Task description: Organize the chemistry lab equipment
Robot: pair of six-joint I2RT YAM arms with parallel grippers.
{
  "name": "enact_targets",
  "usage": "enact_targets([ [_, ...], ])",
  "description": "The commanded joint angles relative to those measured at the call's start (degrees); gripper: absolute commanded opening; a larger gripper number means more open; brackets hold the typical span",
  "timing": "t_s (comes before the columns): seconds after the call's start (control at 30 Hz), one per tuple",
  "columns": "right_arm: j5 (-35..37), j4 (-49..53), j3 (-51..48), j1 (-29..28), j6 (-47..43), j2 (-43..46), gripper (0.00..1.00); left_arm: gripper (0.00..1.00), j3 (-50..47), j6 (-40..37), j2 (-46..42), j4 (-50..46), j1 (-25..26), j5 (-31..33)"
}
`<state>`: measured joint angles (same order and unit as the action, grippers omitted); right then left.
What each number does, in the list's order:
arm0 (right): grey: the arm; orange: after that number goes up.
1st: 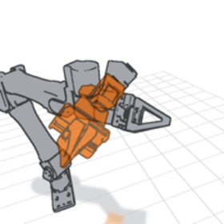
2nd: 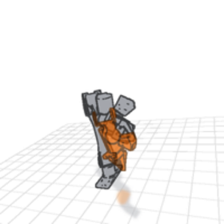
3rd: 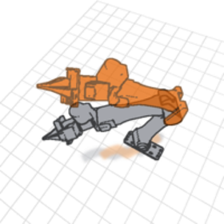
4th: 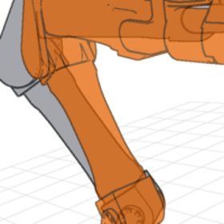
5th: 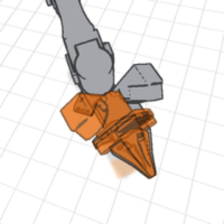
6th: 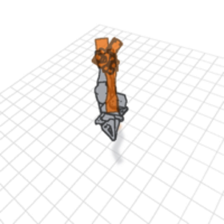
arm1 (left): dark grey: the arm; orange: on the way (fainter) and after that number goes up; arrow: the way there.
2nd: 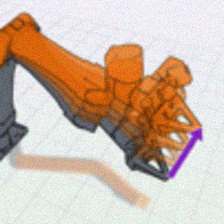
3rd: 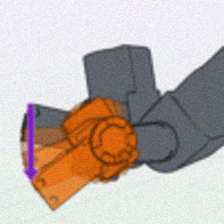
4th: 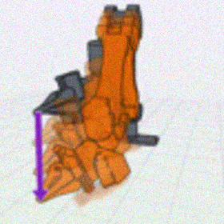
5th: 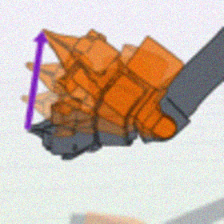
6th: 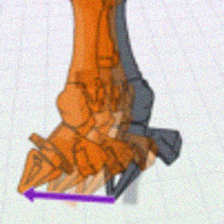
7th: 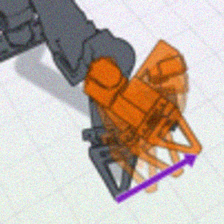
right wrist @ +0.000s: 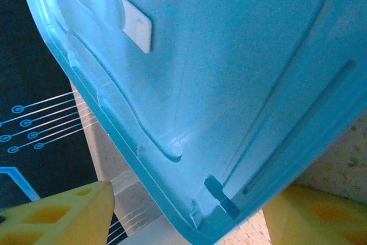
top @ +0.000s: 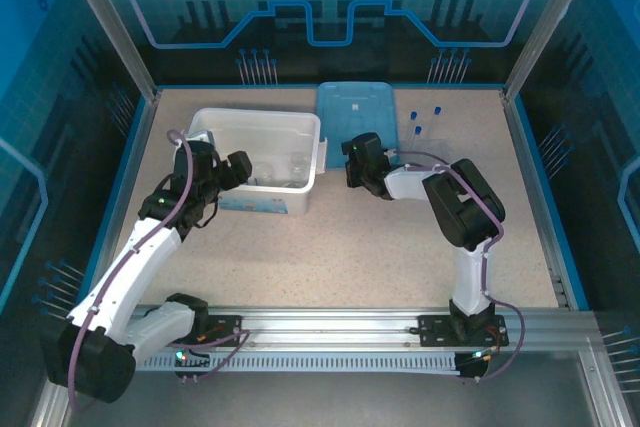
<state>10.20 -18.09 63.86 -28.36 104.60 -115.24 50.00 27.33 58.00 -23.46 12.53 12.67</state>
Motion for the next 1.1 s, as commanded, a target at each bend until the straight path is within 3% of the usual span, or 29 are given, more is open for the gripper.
enact_targets([
  [0.0,3.55,-0.87,0.86,2.02,0.39,-2.27,0.7,0.84,1.09,0.47,-1.05,-1.02,0.18,0.78],
  [0.3,6.93,-8.1,0.44,1.58,-5.87,0.08,0.66,0.84,1.76,0.49,-0.47,-0.99,0.21,0.6],
  [0.8,8.06,-16.33,-0.08,1.35,-6.45,1.63,0.56,0.84,2.3,0.28,-0.54,-1.61,0.3,0.63],
  [1.07,9.52,-18.9,-0.66,1.21,-7.32,2.45,0.56,0.85,2.39,0.27,-0.78,-1.75,0.3,0.49],
])
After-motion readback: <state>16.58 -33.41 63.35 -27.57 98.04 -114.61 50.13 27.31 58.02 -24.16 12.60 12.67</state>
